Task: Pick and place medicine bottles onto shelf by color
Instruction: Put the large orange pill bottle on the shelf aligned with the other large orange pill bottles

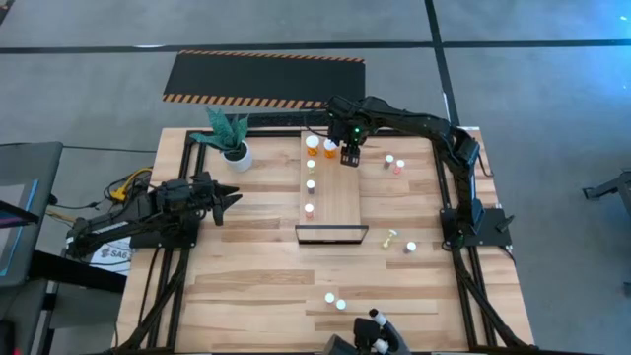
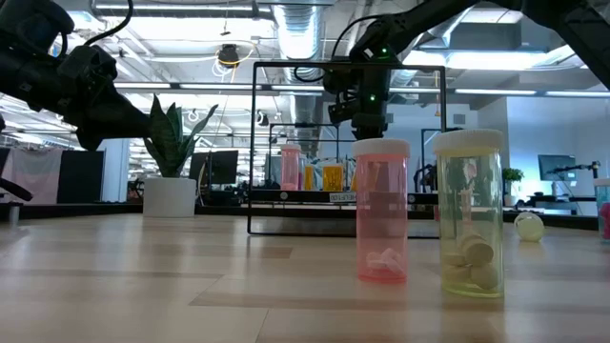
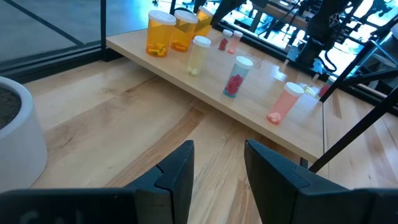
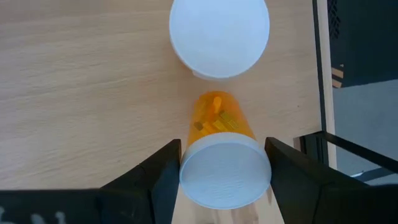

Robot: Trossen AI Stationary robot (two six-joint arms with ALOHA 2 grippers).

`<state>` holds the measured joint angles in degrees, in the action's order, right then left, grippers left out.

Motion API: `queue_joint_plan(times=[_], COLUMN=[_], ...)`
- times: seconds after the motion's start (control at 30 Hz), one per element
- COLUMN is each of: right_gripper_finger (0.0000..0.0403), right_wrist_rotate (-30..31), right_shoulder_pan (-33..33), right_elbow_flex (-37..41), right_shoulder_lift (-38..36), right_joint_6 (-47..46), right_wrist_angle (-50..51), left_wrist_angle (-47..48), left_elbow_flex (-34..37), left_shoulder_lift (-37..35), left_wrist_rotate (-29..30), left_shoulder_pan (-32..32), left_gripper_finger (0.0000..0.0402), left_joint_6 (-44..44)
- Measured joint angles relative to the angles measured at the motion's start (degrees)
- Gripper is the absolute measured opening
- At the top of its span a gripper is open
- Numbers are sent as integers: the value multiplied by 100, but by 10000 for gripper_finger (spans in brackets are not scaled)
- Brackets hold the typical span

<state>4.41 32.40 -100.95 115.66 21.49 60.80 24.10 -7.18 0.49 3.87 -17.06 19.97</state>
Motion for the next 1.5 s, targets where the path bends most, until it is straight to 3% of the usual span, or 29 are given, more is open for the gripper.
queue_joint_plan(times=[1.5], right_gripper_finger=[231], right_wrist_rotate=[-61], right_shoulder_pan=[76], right_elbow_flex=[0], right_shoulder_lift=[-2], right_joint_6=[451], right_wrist_angle=[-5], left_wrist_angle=[0], left_elbow_flex=[0], left_shoulder_lift=[0], left_wrist_rotate=[1], left_shoulder_pan=[-2], left_gripper_finger=[128], left_joint_6=[0])
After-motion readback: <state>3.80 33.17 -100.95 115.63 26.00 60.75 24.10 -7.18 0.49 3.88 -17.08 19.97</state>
